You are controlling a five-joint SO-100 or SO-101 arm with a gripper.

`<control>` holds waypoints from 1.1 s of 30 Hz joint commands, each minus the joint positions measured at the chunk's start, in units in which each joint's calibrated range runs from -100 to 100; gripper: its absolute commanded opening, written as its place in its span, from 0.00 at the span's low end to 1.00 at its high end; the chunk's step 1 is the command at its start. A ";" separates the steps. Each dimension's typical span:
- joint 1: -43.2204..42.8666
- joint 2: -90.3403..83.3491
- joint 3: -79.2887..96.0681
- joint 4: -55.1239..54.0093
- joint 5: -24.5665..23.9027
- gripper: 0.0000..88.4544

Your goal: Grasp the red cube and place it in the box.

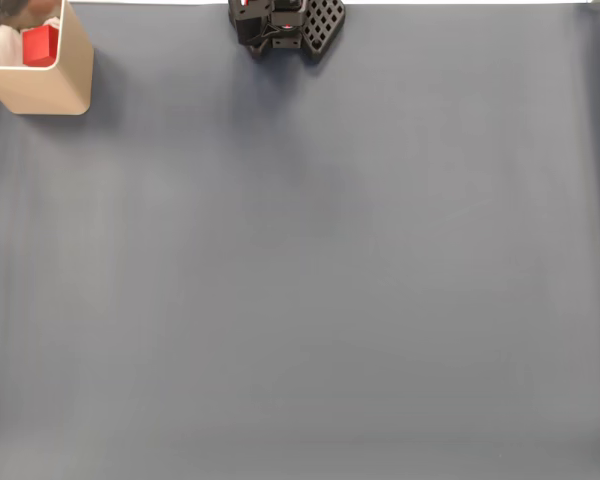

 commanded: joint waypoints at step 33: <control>-35.53 6.04 -7.80 -0.76 1.76 0.00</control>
